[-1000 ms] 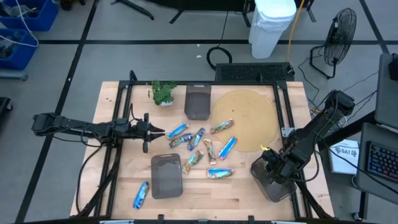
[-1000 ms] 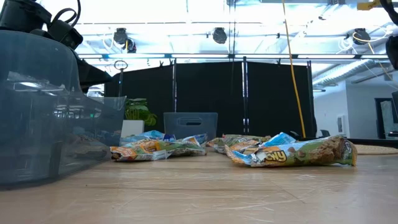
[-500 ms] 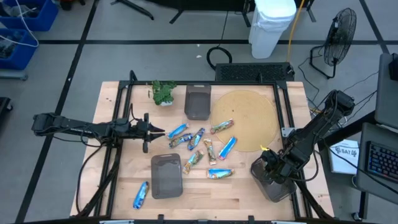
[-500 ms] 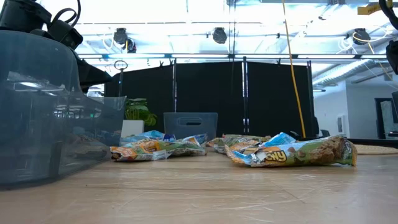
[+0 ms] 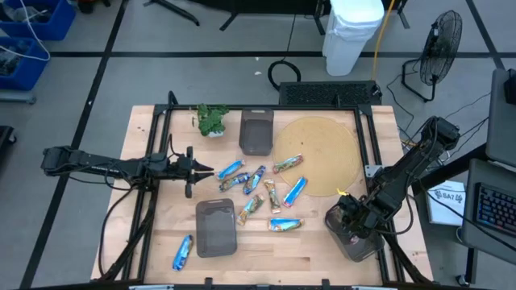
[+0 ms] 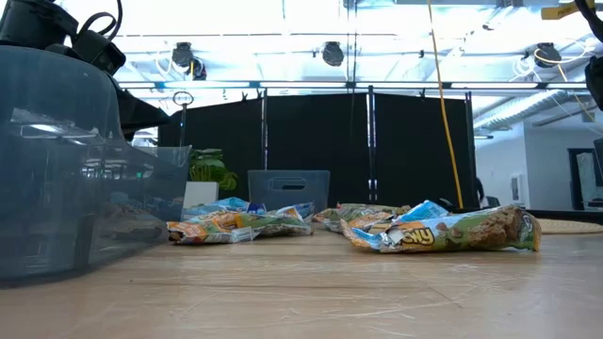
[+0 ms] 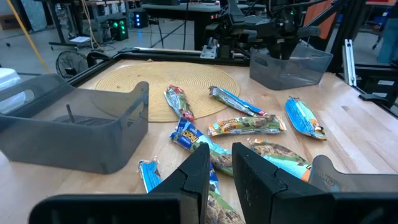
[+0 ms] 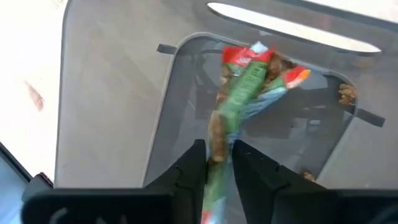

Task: Pick and place Granola Bars by type
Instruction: Put the red granola bar into the bottom right black bin

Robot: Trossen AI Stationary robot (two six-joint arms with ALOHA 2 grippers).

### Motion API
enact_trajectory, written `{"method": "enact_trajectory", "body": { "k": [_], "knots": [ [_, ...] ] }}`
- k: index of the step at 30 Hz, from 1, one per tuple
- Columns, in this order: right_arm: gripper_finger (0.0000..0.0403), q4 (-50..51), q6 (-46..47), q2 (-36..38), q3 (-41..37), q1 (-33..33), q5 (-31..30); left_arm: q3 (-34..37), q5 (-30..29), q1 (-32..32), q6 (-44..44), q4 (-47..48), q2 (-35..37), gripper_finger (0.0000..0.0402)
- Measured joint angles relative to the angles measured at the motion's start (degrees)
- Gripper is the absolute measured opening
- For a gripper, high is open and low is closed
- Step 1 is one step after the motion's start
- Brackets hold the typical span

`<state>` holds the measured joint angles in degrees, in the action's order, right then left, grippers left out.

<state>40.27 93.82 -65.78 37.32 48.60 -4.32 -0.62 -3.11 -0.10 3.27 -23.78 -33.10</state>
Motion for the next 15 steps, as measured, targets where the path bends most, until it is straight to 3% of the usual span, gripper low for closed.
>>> {"method": "enact_trajectory", "body": {
  "k": [7,15],
  "knots": [
    [0.0117,0.21,-0.29,1.1,-0.02,0.0,0.14,0.0,0.02,0.0,0.0,0.0,0.0,0.0074],
    [0.0122,0.31,0.35,12.58,-0.04,-1.23,2.7,0.0,0.06,0.01,0.24,-0.01,0.0,0.0074]
  ]
}}
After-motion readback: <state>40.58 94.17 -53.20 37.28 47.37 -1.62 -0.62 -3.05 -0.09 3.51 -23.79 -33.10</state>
